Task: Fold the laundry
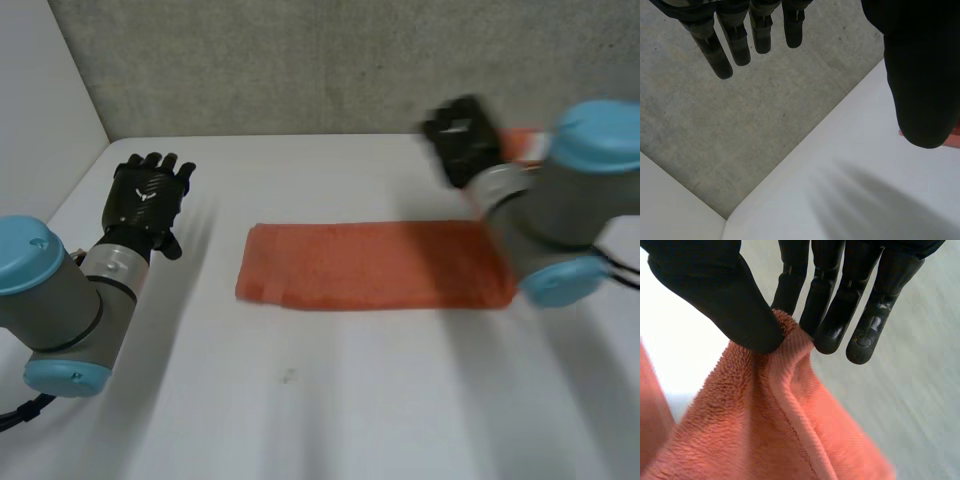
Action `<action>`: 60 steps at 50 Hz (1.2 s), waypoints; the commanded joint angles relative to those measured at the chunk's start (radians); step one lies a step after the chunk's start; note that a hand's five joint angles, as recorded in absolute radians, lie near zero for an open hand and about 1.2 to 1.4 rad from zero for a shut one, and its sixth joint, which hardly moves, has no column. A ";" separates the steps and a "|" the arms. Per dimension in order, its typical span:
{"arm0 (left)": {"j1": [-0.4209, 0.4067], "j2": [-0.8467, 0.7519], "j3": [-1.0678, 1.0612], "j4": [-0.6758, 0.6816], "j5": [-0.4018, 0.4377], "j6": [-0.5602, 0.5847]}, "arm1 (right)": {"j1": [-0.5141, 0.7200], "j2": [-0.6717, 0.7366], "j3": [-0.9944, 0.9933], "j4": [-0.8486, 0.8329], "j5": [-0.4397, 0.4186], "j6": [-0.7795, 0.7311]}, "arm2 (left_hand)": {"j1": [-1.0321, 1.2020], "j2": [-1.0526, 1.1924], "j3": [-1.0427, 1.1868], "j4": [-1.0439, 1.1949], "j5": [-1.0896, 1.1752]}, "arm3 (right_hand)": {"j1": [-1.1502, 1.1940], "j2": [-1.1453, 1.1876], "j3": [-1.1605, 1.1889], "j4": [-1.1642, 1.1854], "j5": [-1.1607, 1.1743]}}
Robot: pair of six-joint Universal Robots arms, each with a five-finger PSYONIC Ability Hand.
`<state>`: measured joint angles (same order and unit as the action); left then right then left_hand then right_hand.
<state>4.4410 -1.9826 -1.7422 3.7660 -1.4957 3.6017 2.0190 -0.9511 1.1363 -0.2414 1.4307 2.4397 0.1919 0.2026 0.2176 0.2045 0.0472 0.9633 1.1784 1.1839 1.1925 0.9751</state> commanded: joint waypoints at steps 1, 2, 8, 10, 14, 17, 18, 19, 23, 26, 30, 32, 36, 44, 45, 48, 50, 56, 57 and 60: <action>0.001 0.001 -0.002 0.000 0.000 0.000 | 0.268 0.135 0.002 -0.087 -0.165 -0.004 | -0.017 -0.028 -0.043 -0.030 -0.047 | 0.433 0.218 0.212 0.204 0.247; 0.001 0.001 -0.002 0.000 0.000 0.000 | 0.282 0.153 0.002 -0.088 -0.171 -0.007 | -0.017 -0.028 -0.043 -0.030 -0.047 | 0.433 0.218 0.212 0.204 0.247; 0.004 0.001 -0.007 0.000 0.000 0.000 | 0.323 0.252 -0.001 -0.082 -0.151 -0.008 | -0.017 -0.028 -0.043 -0.030 -0.047 | -0.703 -0.918 -0.924 -0.932 -0.889; 0.001 0.001 -0.008 0.000 0.002 0.000 | 0.316 0.249 0.005 -0.081 -0.101 -0.005 | -0.017 -0.028 -0.043 -0.030 -0.047 | -0.789 -1.004 -1.009 -1.018 -0.975; -0.006 0.001 -0.010 -0.002 0.000 0.000 | 0.288 0.175 0.039 -0.067 0.039 0.033 | -0.017 -0.028 -0.043 -0.030 -0.047 | -0.789 -1.004 -1.009 -1.018 -0.975; -0.009 0.001 -0.011 -0.002 0.002 0.000 | 0.241 0.094 0.087 -0.046 0.108 0.094 | -0.017 -0.028 -0.043 -0.030 -0.047 | -0.789 -1.004 -1.009 -1.018 -0.975; -0.011 0.001 -0.013 -0.002 0.002 0.000 | 0.195 0.046 0.123 -0.029 0.134 0.151 | -0.017 -0.028 -0.043 -0.030 -0.047 | -0.789 -1.004 -1.009 -1.018 -0.975; -0.011 0.001 -0.014 -0.002 0.002 0.000 | 0.170 0.026 0.143 -0.019 0.137 0.182 | -0.017 -0.028 -0.043 -0.030 -0.047 | -0.789 -1.004 -1.009 -1.018 -0.975; -0.019 0.001 -0.016 0.000 0.003 0.000 | 0.074 -0.035 0.233 0.037 0.119 0.321 | -0.017 -0.028 -0.043 -0.030 -0.047 | -0.789 -1.004 -1.009 -1.018 -0.975; -0.025 0.001 -0.016 0.000 0.003 0.000 | 0.006 -0.038 0.293 0.091 0.090 0.378 | -0.017 -0.028 -0.043 -0.030 -0.047 | -0.789 -1.004 -1.009 -1.018 -0.975; -0.031 0.001 -0.017 0.000 0.002 0.000 | -0.078 -0.034 0.361 0.120 0.054 0.397 | -0.017 -0.028 -0.043 -0.030 -0.047 | -0.709 -0.924 -0.929 -0.938 -0.895; -0.035 0.001 -0.017 0.000 0.002 0.000 | -0.117 -0.034 0.394 0.117 0.031 0.397 | -0.017 -0.028 -0.043 -0.030 -0.047 | -0.527 -0.742 -0.747 -0.756 -0.713; -0.043 0.001 -0.017 0.000 0.002 0.000 | -0.147 -0.014 0.410 0.094 -0.010 0.397 | -0.017 -0.028 -0.043 -0.030 -0.047 | 0.227 0.011 0.006 -0.003 0.040; -0.048 0.002 -0.023 0.000 0.000 0.000 | -0.157 -0.012 0.314 0.007 -0.024 0.447 | -0.017 -0.028 -0.043 -0.030 -0.047 | 0.433 0.218 0.212 0.204 0.247; -0.051 0.001 -0.023 0.000 0.000 0.000 | -0.148 -0.018 0.292 0.010 -0.026 0.465 | -0.017 -0.028 -0.043 -0.030 -0.047 | 0.433 0.218 0.212 0.204 0.247; -0.055 0.002 -0.025 0.000 -0.001 0.000 | -0.062 -0.035 0.197 0.022 -0.030 0.548 | -0.017 -0.028 -0.043 -0.030 -0.047 | 0.433 0.218 0.212 0.204 0.247; -0.055 0.002 -0.025 0.000 -0.001 0.000 | -0.010 -0.035 0.143 0.037 -0.033 0.579 | -0.017 -0.028 -0.043 -0.030 -0.047 | 0.433 0.218 0.212 0.204 0.247; -0.055 0.010 -0.026 -0.008 -0.001 0.000 | 0.110 0.000 0.010 0.139 -0.032 0.627 | -0.017 -0.028 -0.043 -0.030 -0.047 | 0.193 -0.022 -0.028 -0.037 0.006; -0.055 0.010 -0.026 -0.009 -0.001 0.000 | 0.118 0.006 0.010 0.145 -0.029 0.627 | -0.017 -0.028 -0.043 -0.030 -0.047 | -0.010 -0.225 -0.231 -0.239 -0.196; -0.052 0.011 -0.036 -0.009 0.000 0.000 | 0.115 0.002 0.048 0.146 0.016 0.624 | -0.017 -0.028 -0.043 -0.030 -0.047 | -0.179 -0.394 -0.400 -0.409 -0.366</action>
<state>4.3854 -1.9739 -1.7685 3.7632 -1.4972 3.6018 2.1010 -0.9658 1.1748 -0.1377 1.3974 3.0611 0.1919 0.2026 0.2176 0.2045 0.0472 0.8625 1.0236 1.0448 1.0542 0.8623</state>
